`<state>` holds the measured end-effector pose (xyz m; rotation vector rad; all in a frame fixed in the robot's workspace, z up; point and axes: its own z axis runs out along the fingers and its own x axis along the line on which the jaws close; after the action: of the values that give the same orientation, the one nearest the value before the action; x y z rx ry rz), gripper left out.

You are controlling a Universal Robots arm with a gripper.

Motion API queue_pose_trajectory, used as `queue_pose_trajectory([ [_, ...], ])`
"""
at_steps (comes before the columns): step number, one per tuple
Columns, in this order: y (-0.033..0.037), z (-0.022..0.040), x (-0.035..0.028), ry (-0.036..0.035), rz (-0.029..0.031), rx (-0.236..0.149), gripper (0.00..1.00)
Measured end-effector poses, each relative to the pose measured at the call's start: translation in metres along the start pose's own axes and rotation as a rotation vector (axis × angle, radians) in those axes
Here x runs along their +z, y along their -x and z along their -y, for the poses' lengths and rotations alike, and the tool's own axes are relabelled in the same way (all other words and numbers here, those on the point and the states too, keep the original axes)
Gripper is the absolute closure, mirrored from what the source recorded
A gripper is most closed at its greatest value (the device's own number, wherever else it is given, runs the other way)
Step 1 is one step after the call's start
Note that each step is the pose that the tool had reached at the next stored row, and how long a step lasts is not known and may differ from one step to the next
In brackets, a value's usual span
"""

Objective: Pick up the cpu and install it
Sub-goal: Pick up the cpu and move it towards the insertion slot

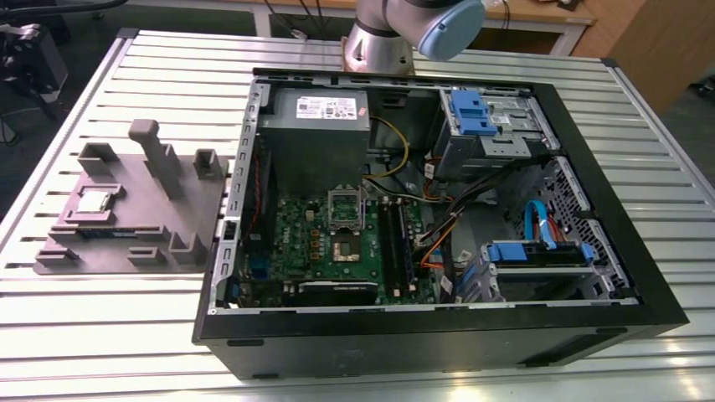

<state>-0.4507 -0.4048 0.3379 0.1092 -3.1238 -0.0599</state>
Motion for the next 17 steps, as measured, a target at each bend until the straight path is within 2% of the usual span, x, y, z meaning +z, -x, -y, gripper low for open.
queue_pose_trajectory([
  [10, 0.0000, 0.0003, 0.0027, 0.0000, 0.0002, 0.000, 0.29],
  [12, 0.0001, 0.0004, 0.0058, 0.0001, 0.0002, 0.000, 0.29],
  [17, 0.0001, 0.0005, 0.0068, 0.0001, 0.0002, 0.000, 0.29],
])
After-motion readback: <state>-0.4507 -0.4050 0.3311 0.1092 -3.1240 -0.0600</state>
